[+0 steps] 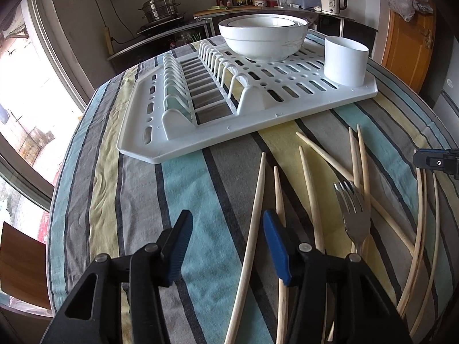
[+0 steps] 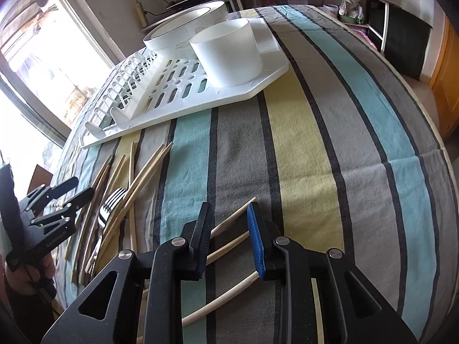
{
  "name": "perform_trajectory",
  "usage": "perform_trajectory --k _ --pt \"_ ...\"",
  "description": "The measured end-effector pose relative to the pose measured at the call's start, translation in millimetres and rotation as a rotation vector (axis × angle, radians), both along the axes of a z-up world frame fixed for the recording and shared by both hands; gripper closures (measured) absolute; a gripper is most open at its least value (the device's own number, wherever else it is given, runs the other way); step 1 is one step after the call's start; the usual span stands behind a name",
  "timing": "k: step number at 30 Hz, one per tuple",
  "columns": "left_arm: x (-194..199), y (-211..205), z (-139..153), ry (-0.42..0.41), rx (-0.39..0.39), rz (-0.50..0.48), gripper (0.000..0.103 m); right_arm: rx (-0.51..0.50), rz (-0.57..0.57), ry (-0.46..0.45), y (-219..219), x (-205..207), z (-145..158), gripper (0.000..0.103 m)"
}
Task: Organize utensils
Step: 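Lower the left tool to a chopstick while the right tool lowers to another, then close the left tool on a chopstick while the right tool closes on one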
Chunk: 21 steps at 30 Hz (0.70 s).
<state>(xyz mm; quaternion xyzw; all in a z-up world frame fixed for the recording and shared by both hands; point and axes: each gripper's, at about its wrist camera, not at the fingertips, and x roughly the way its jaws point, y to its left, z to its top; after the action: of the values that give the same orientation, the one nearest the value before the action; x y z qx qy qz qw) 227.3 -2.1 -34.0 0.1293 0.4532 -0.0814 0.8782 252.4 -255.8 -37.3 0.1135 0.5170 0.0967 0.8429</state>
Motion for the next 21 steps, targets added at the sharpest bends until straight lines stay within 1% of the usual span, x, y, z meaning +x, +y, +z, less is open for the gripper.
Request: perform_trajectory --k 2,6,14,16,17,19,20,21 --pt "1 -3 0 -0.002 0.013 -0.004 0.051 0.027 -0.004 0.015 -3 1 -1 0.077" --pt "2 -8 0 -0.004 0.025 -0.006 0.059 0.051 -0.017 0.040 -2 4 0 0.077" --pt "5 -18 0 0.004 0.055 -0.014 0.071 -0.029 -0.027 0.061 13 18 3 0.077" --pt "6 -20 1 0.015 0.042 -0.021 0.081 -0.070 -0.025 0.061 18 22 4 0.077" --pt "6 -21 0 0.020 0.035 -0.024 0.084 -0.100 -0.017 0.057 23 23 4 0.077" --pt "6 -24 0 0.022 0.033 -0.033 0.094 -0.140 -0.009 0.048 30 24 4 0.080" --pt "5 -26 0 0.023 0.035 -0.039 0.096 -0.154 -0.012 0.046 31 24 4 0.086" --pt "5 -28 -1 0.019 0.045 -0.041 0.096 -0.162 -0.011 0.042 32 24 4 0.090"
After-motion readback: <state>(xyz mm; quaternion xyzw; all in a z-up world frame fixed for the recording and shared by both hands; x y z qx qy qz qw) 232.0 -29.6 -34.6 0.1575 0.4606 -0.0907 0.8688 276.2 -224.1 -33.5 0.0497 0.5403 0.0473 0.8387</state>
